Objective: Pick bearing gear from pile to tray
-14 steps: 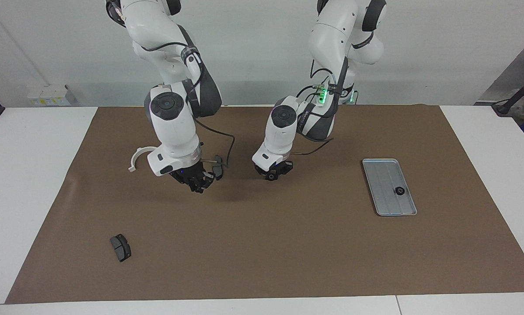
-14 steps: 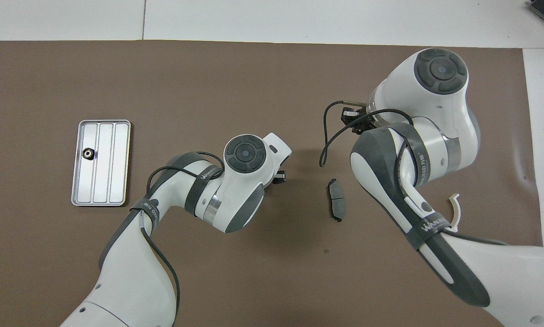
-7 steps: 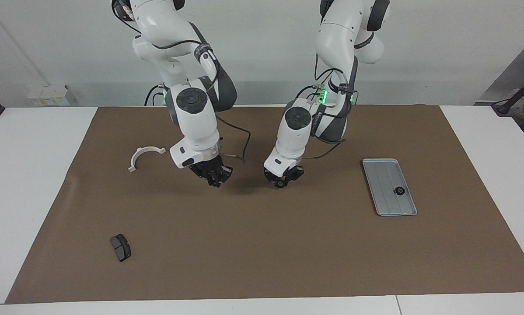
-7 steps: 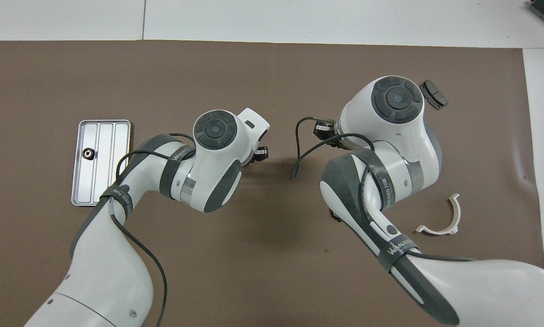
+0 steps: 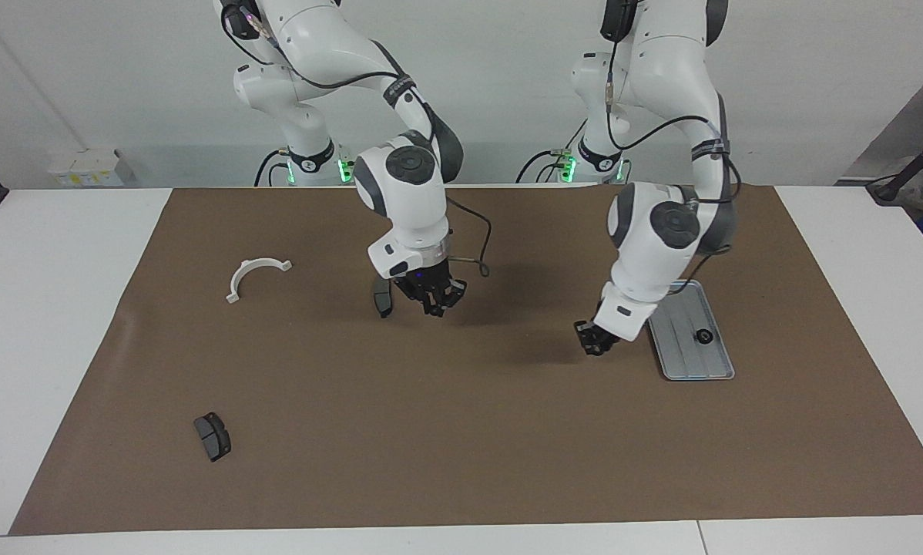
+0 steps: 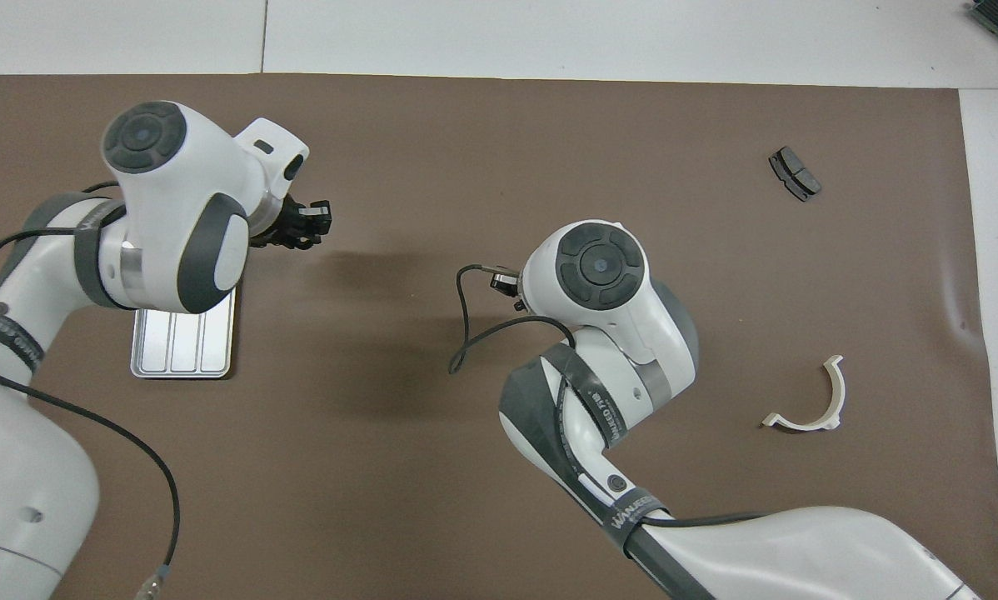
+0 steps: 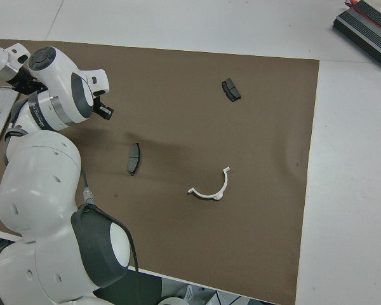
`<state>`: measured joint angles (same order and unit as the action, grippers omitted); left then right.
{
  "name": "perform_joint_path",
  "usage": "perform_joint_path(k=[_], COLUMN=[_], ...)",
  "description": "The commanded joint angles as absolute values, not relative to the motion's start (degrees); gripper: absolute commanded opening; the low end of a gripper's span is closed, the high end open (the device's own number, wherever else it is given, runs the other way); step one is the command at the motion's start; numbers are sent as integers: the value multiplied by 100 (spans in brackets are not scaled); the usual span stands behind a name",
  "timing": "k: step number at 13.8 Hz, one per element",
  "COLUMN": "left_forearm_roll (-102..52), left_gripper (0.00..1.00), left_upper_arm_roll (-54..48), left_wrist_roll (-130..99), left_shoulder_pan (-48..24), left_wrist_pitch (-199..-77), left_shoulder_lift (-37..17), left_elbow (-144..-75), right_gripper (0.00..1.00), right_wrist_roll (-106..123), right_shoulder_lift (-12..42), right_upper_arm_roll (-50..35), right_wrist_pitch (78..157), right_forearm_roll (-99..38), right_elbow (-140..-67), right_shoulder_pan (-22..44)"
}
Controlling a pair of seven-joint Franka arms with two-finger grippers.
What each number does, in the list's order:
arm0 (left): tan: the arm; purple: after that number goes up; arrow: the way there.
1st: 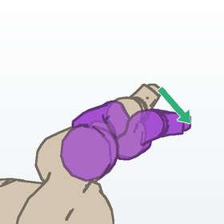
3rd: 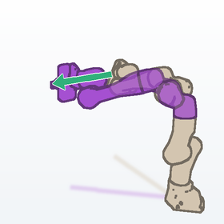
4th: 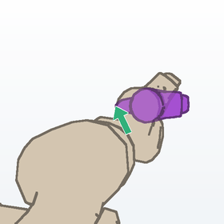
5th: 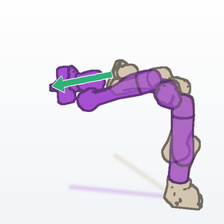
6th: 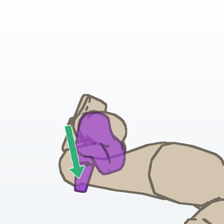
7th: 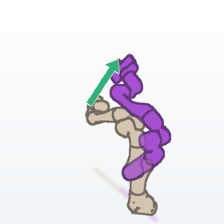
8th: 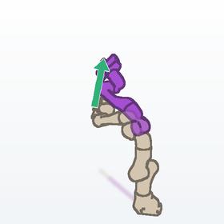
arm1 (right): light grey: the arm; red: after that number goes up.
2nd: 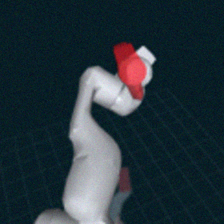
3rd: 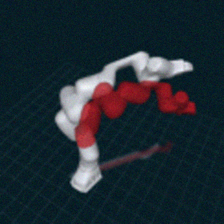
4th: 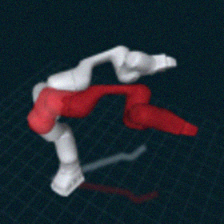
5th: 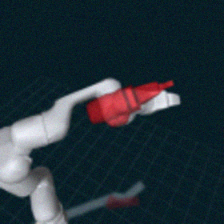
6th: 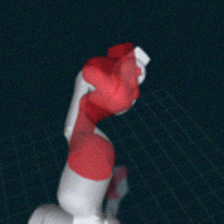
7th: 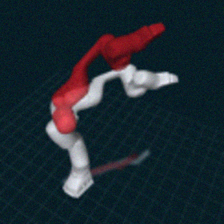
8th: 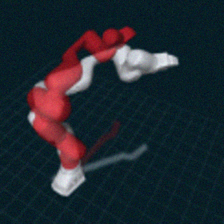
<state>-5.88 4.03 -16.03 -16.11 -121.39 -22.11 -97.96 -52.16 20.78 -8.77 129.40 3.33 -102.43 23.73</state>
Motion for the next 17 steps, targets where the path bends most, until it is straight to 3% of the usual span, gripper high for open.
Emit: perform_joint_path(k=[1,5,6,7,8,9,13,14,17], left_forearm_roll=[-545,-545,-545,-545,-545,-545,-545,-545,-545], left_gripper=[1,4,7,9,12,17,57,63,69], left_upper_arm_roll=[334,334,334,334,334,334,334,334,334], left_wrist_roll=[-628,578,684,703,712,712,677,668,650], left_shoulder_pan=[-995,-458,-422,-413,-413,-413,-413,-422,-457], left_wrist_pitch=[-11822,-12023,-12102,-12181,-12225,-12217,-12243,-12252,-12278], left_shoulder_lift=[-1864,-1600,-1565,-1521,-1503,-1486,-1485,-1494,-1512], left_elbow=[-10168,-10879,-11011,-11134,-11205,-11223,-11145,-11084,-11013], right_gripper=[0,4,19,52,92,100,100,100,100], right_wrist_roll=[-5431,-5854,-5854,-5862,-5854,-5854,-5713,-5556,-4959], right_shoulder_lift=[2293,2601,2628,2654,2654,2654,2348,2225,1864], right_upper_arm_roll=[-879,-870,-870,-870,-870,-870,-853,-853,-861], right_wrist_pitch=[13201,13491,13509,13535,13518,13500,13412,13325,12983], right_forearm_roll=[281,448,448,448,448,448,466,466,466], right_elbow=[-10248,-10230,-10248,-10274,-10274,-10266,-10283,-10292,-10283], right_shoulder_pan=[2618,2927,2996,3023,3015,2971,2638,2515,2084])
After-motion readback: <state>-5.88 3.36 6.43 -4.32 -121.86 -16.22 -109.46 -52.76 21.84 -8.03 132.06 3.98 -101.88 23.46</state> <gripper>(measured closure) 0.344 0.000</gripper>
